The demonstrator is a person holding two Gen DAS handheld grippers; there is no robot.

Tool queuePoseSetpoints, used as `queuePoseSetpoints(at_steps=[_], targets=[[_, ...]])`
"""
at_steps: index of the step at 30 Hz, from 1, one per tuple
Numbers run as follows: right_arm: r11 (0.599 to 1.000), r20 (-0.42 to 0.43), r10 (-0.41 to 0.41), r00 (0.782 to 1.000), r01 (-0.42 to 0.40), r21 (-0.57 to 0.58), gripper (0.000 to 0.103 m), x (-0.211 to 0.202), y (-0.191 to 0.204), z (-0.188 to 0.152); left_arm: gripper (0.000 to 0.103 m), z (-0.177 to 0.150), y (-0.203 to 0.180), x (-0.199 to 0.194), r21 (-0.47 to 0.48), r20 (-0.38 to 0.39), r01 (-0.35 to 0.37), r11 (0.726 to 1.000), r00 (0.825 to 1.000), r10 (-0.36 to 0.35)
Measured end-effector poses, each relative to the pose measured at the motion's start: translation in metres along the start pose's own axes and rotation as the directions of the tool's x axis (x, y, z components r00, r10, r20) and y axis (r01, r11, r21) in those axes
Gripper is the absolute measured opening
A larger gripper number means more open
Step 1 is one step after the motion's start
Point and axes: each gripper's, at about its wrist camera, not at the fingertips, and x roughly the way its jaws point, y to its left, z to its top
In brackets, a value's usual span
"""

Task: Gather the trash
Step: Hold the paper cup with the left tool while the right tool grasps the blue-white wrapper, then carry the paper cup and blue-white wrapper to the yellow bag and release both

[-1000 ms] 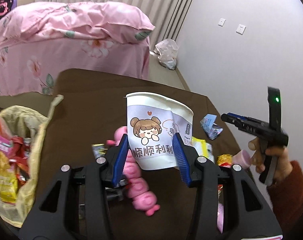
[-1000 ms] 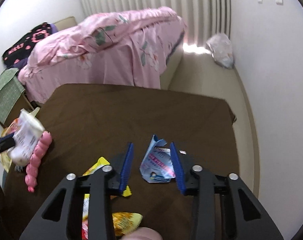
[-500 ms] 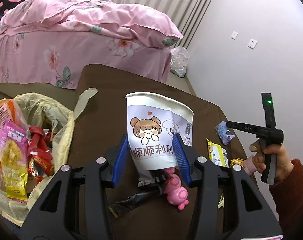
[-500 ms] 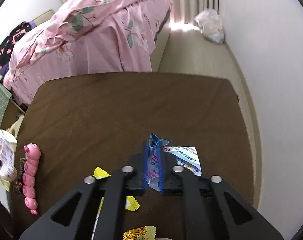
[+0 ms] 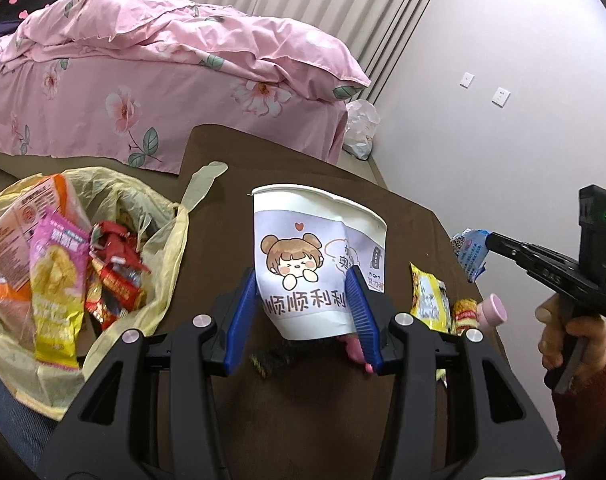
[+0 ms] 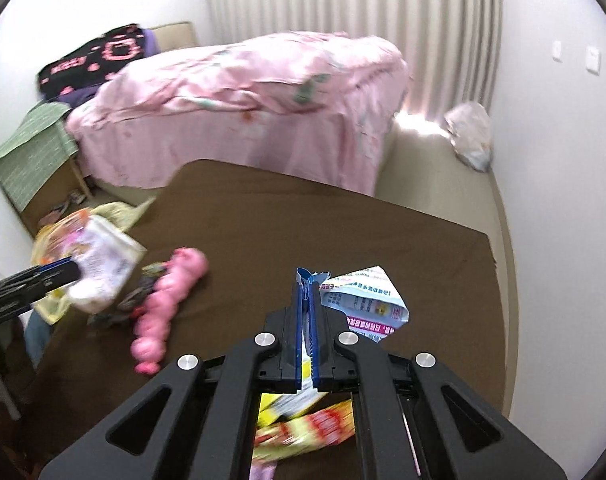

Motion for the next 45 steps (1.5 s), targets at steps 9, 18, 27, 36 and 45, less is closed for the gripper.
queuePoseSetpoints(at_steps=[9,18,27,36,45], targets=[[0.989,-0.086,0.141,0.986,-0.143,-0.020,0.004,-0.005,0.054,-0.057,0.043,-0.019,-0.001,-0.023,0.011,0.007,-0.007,1.000,1.000,0.007],[0.994,-0.047,0.101,0.994,-0.103,-0.035,0.054,-0.007,0.061,-0.091,0.043,-0.025,-0.002,-0.024,0.011,-0.003,-0.022,1.000,1.000,0.022],[0.990,-0.035,0.095,0.995,-0.091,0.108,0.055,-0.003,0.052,-0.112,0.043,-0.029,-0.009,-0.018,0.033,-0.010,-0.033,0.999,0.999,0.033],[0.974,-0.104,0.058,0.993,-0.033,0.226,0.055,0.046,0.028,-0.108,0.043,-0.029,-0.003,-0.024,0.037,0.001,-0.053,0.998,0.999,0.053],[0.980,-0.038,0.109,0.993,-0.101,0.172,0.021,0.031,0.044,-0.110,0.043,-0.031,0.001,-0.025,0.021,-0.001,-0.053,0.998,0.999,0.053]])
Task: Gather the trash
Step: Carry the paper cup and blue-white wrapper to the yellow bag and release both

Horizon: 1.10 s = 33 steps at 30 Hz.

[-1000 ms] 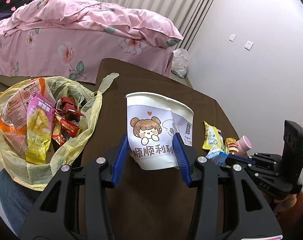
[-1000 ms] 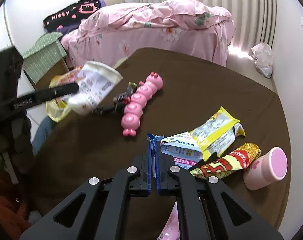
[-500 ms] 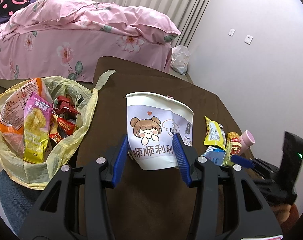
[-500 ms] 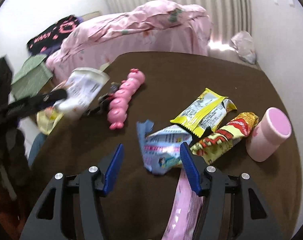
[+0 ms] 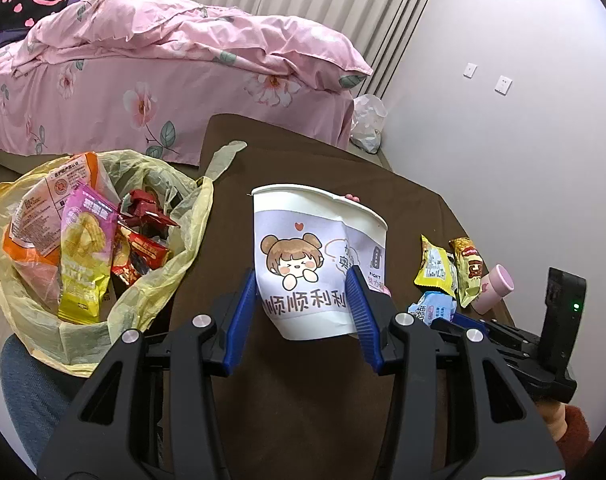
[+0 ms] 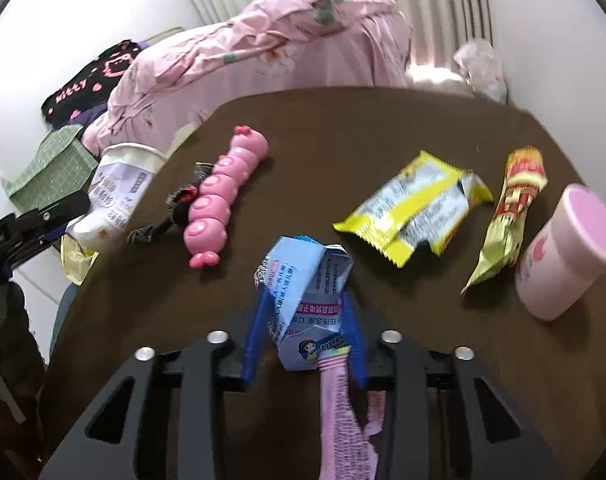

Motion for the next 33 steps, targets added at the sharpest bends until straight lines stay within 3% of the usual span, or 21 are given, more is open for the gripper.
queuePoseSetpoints(at_steps=[1,14,17,19,21,23,24,27,30,33], targets=[[1.000,0.007,0.001,1.000,-0.001,-0.011,0.016,-0.003,0.003,0.002,0.043,0.001,0.000,-0.001,-0.001,0.004,-0.002,1.000,1.000,0.002],[0.991,0.125,0.051,0.991,-0.035,-0.127,0.014,-0.049,0.045,0.031,0.043,0.009,0.015,-0.037,-0.004,0.089,-0.021,1.000,0.996,0.021],[0.986,0.147,0.060,0.987,-0.036,-0.165,0.014,-0.055,0.056,0.044,0.043,0.018,0.033,-0.055,-0.028,0.150,-0.080,0.996,0.985,0.083],[0.980,0.160,0.079,0.984,-0.048,-0.191,0.014,-0.057,0.065,0.054,0.043,0.026,0.053,-0.069,-0.057,0.200,-0.199,0.978,0.958,0.206],[0.975,0.168,0.102,0.981,-0.065,-0.214,0.014,-0.057,0.073,0.064,0.043,0.032,0.078,-0.080,-0.096,0.235,-0.392,0.915,0.884,0.403],[0.967,0.173,0.125,0.977,-0.081,-0.242,0.014,-0.053,0.082,0.073,0.043,0.034,0.099,-0.084,-0.139,0.234,-0.481,0.866,0.833,0.501],[0.964,0.173,0.133,0.976,-0.087,-0.252,0.014,-0.051,0.087,0.077,0.043,0.033,0.111,-0.084,-0.165,0.216,-0.490,0.856,0.829,0.516],[0.950,0.152,0.170,0.974,-0.121,-0.287,0.014,-0.035,0.102,0.092,0.043,0.026,0.130,-0.073,-0.209,0.165,-0.456,0.865,0.855,0.491],[0.937,0.123,0.200,0.972,-0.153,-0.313,0.014,-0.018,0.115,0.106,0.043,0.019,0.132,-0.037,-0.142,0.098,-0.460,0.877,0.875,0.475],[0.921,0.090,0.226,0.970,-0.182,-0.345,0.014,0.003,0.132,0.122,0.043,0.009,0.135,0.006,-0.081,-0.019,-0.486,0.870,0.874,0.486]])
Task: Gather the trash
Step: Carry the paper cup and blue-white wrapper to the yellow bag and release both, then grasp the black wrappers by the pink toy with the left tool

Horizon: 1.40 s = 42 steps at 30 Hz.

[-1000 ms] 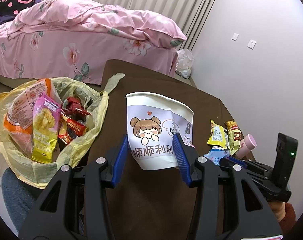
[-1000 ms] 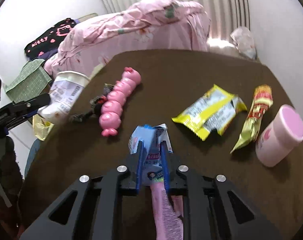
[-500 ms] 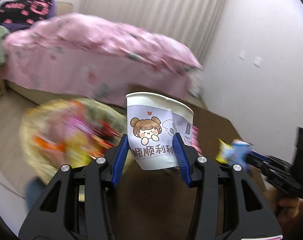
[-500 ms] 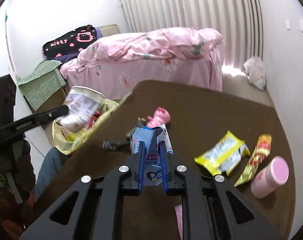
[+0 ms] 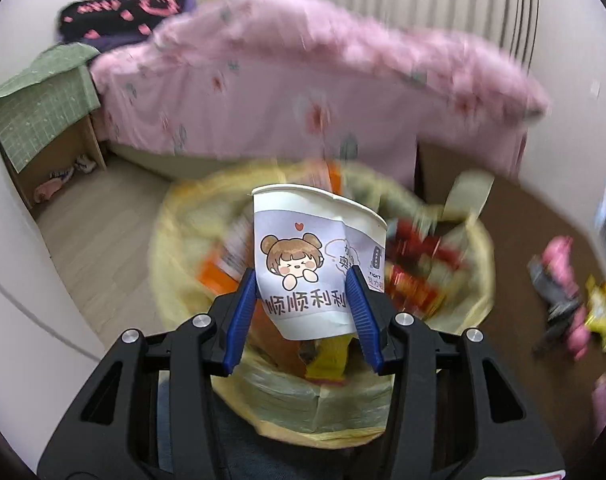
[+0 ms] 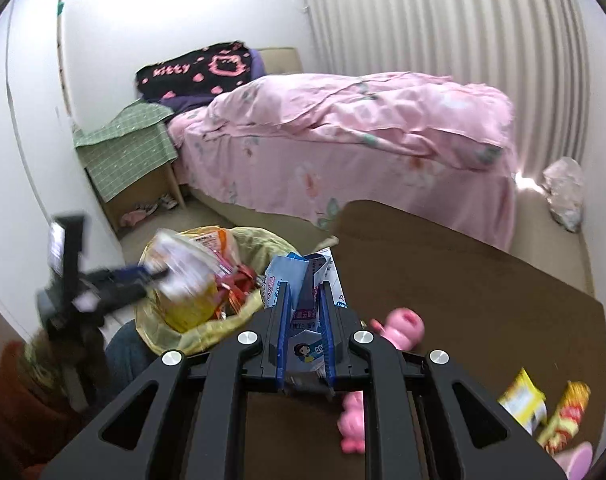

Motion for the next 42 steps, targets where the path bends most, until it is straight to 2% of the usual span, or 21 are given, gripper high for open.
queuePoseSetpoints(at_steps=[2,5,11,15,20,22,24,26,27,29,30,34,39,42], targets=[[1.000,-0.016,0.028,0.999,-0.029,-0.007,0.014,0.016,0.003,0.009,0.043,-0.007,-0.010,0.019,0.046,-0.058,-0.026,0.999,0.998,0.029],[0.997,-0.052,0.069,0.996,-0.071,-0.033,0.014,0.049,0.012,0.022,0.042,-0.013,-0.015,0.031,0.083,-0.084,-0.036,0.996,0.996,0.043],[0.988,-0.184,0.152,0.971,-0.157,-0.012,0.014,0.130,0.035,0.033,0.041,-0.010,0.005,0.034,-0.017,-0.095,0.018,1.000,0.995,-0.020],[0.984,-0.273,0.169,0.947,-0.179,-0.013,0.014,0.166,0.050,0.024,0.041,-0.007,0.016,0.027,-0.064,-0.067,-0.003,0.998,0.998,-0.001],[0.980,-0.360,0.163,0.919,-0.192,-0.046,0.014,0.190,0.066,0.007,0.041,-0.003,0.029,0.022,-0.113,-0.040,-0.026,0.993,0.999,0.022],[0.976,-0.361,0.180,0.915,-0.211,-0.047,0.015,0.188,0.067,0.003,0.042,-0.003,0.032,0.020,-0.133,-0.040,-0.013,0.991,0.999,0.008],[0.976,-0.349,0.177,0.920,-0.209,-0.056,0.019,0.182,0.067,0.002,0.043,-0.002,0.039,0.016,-0.185,-0.025,0.022,0.983,0.999,-0.028],[0.977,-0.325,0.174,0.930,-0.204,-0.063,0.041,0.174,0.066,0.003,0.043,0.000,0.052,0.009,-0.278,0.003,0.086,0.957,0.996,-0.088],[0.978,-0.309,0.167,0.936,-0.197,-0.069,0.042,0.169,0.066,0.003,0.044,0.001,0.059,0.006,-0.323,0.017,0.113,0.940,0.993,-0.113],[0.977,-0.297,0.165,0.940,-0.197,-0.080,0.042,0.159,0.065,0.002,0.057,0.003,0.066,-0.001,-0.360,0.038,0.124,0.925,0.992,-0.118],[0.977,-0.291,0.164,0.942,-0.196,-0.082,0.042,0.156,0.065,0.002,0.066,0.005,0.066,-0.005,-0.359,0.056,0.122,0.925,0.992,-0.109],[0.979,-0.246,0.165,0.955,-0.189,-0.079,0.044,0.128,0.061,0.000,0.080,0.008,0.065,-0.020,-0.356,0.090,0.131,0.925,0.990,-0.106],[0.993,-0.160,0.093,0.983,-0.103,-0.054,0.044,0.073,0.043,-0.013,0.087,0.011,0.065,-0.046,-0.340,0.150,0.141,0.930,0.984,-0.095],[0.999,-0.121,0.045,0.992,-0.044,0.013,0.044,0.036,0.019,-0.032,0.091,0.014,0.057,-0.059,-0.309,0.178,0.173,0.935,0.976,-0.122]])
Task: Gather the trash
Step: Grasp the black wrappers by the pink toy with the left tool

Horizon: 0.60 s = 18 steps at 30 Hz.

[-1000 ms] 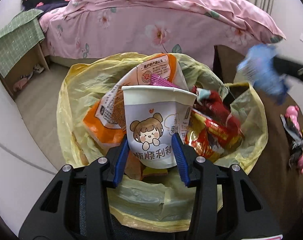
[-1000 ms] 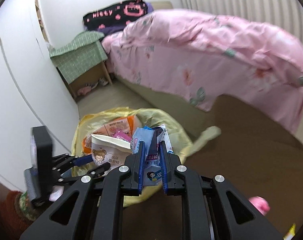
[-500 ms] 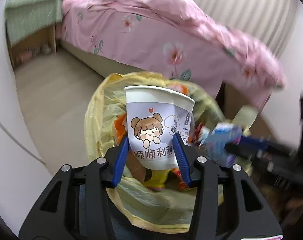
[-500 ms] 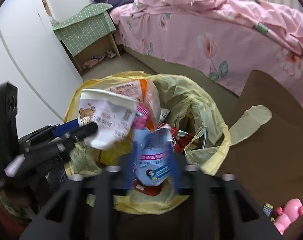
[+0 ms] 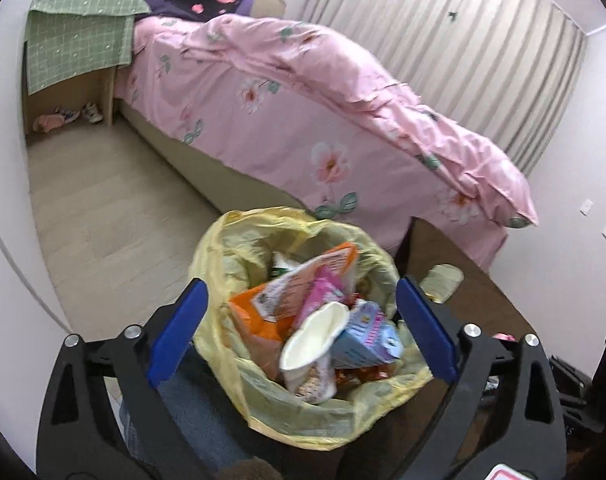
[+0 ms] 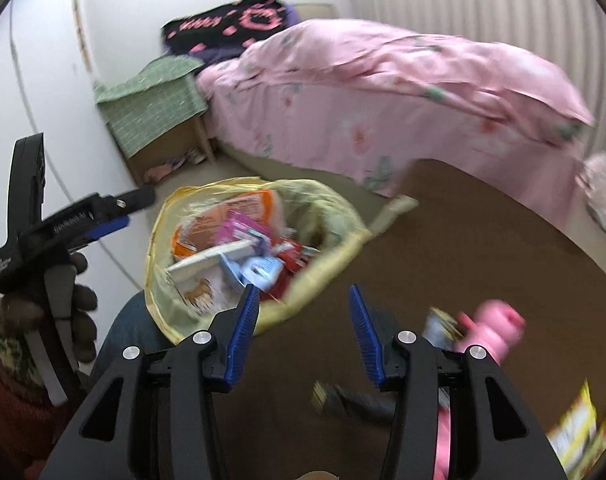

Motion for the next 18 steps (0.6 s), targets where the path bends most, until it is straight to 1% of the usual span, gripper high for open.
queuePoseSetpoints(at_steps=[2,3,5,7,10,11,13,14,15,16,17,18], targets=[[0.998,0.031,-0.051,0.998,0.049,0.045,0.044,-0.024,-0.015,-0.015,0.091,-0.002,-0.012,-0.006,0.027,0.005,0.033,0.999,0.999,-0.033],[0.995,0.046,-0.083,0.995,0.081,0.061,0.044,-0.036,-0.022,-0.024,0.091,-0.005,-0.022,-0.009,0.055,0.008,0.057,0.997,0.998,-0.057],[0.986,0.070,-0.147,0.987,0.141,0.090,0.044,-0.059,-0.035,-0.041,0.092,-0.011,-0.040,-0.012,0.108,0.013,0.080,0.991,0.997,-0.082],[0.973,0.088,-0.203,0.975,0.191,0.127,0.044,-0.083,-0.048,-0.059,0.092,-0.020,-0.061,-0.014,0.164,0.000,0.128,0.978,0.992,-0.130],[0.955,0.108,-0.258,0.960,0.237,0.177,0.045,-0.110,-0.067,-0.081,0.092,-0.036,-0.095,-0.012,0.226,-0.060,0.232,0.946,0.973,-0.224],[0.949,0.115,-0.275,0.955,0.250,0.193,0.045,-0.118,-0.072,-0.088,0.092,-0.043,-0.108,-0.012,0.257,-0.081,0.269,0.928,0.963,-0.256],[0.938,0.125,-0.298,0.946,0.266,0.220,0.045,-0.130,-0.081,-0.101,0.092,-0.055,-0.134,-0.009,0.315,-0.146,0.346,0.884,0.938,-0.315],[0.930,0.134,-0.313,0.940,0.274,0.246,0.045,-0.138,-0.088,-0.109,0.092,-0.062,-0.148,-0.004,0.339,-0.208,0.401,0.851,0.914,-0.348],[0.925,0.139,-0.319,0.938,0.276,0.262,0.045,-0.144,-0.092,-0.115,0.092,-0.069,-0.162,0.003,0.352,-0.276,0.457,0.817,0.885,-0.376],[0.920,0.144,-0.323,0.935,0.274,0.279,0.045,-0.149,-0.096,-0.121,0.092,-0.075,-0.171,0.009,0.360,-0.324,0.491,0.793,0.863,-0.387],[0.916,0.152,-0.321,0.935,0.267,0.298,0.045,-0.154,-0.100,-0.127,0.092,-0.083,-0.184,0.016,0.385,-0.359,0.503,0.774,0.854,-0.376],[0.916,0.160,-0.312,0.936,0.253,0.310,0.045,-0.157,-0.102,-0.132,0.092,-0.088,-0.191,0.018,0.404,-0.358,0.495,0.769,0.859,-0.365]])
